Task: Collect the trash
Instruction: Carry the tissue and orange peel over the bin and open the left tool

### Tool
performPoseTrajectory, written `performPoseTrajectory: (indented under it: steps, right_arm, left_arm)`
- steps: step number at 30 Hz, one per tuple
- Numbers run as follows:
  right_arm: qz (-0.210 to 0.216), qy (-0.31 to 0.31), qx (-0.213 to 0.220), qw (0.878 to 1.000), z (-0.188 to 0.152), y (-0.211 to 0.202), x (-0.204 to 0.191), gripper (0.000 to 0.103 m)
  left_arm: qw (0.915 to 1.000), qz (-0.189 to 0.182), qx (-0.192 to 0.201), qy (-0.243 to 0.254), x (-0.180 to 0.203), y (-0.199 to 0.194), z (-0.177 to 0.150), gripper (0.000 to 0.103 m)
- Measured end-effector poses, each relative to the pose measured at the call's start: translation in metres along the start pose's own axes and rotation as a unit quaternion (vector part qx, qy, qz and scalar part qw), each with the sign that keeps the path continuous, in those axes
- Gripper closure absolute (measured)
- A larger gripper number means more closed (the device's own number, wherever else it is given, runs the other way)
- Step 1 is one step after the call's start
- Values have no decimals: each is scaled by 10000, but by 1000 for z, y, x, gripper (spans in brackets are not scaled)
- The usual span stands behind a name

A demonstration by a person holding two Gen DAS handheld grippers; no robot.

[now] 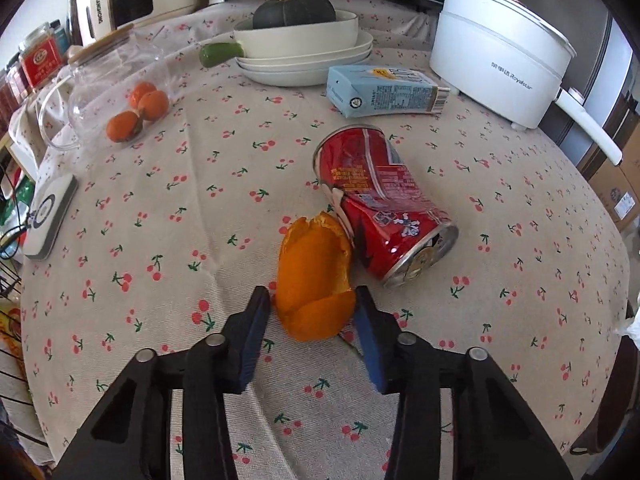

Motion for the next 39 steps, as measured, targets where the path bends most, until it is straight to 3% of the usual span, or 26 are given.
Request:
performPoseTrajectory:
  steps: [8,19,31,39]
  right_arm:
    - [-91,63,-34,9999,-7,-11,20,89]
    - [-31,174,-4,9998,-19,-37,25,89]
    - [74,68,67,9999,-41,-67,18,89]
    - [-136,102,15,9999,-60,-80,46,89]
  left_arm:
    - [9998,79,-97,-123,-1,-12,-8,74]
    - [9990,85,-357,-248,-2,-67,-33,76]
    - [9989,-407,-217,-50,43,-128,-47,76]
    - [9956,-896,-181,216,94,-146,-51,76]
Point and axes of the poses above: each gripper's, at about its wrist camera, not at the fingertips, and y roughly the way its jaws point, x to its right, z to its top, the point moved 4 cm from there along y, roughly the way its jaws point, and after that the axes turned 15 degrees about x, right-handed, at the moved point
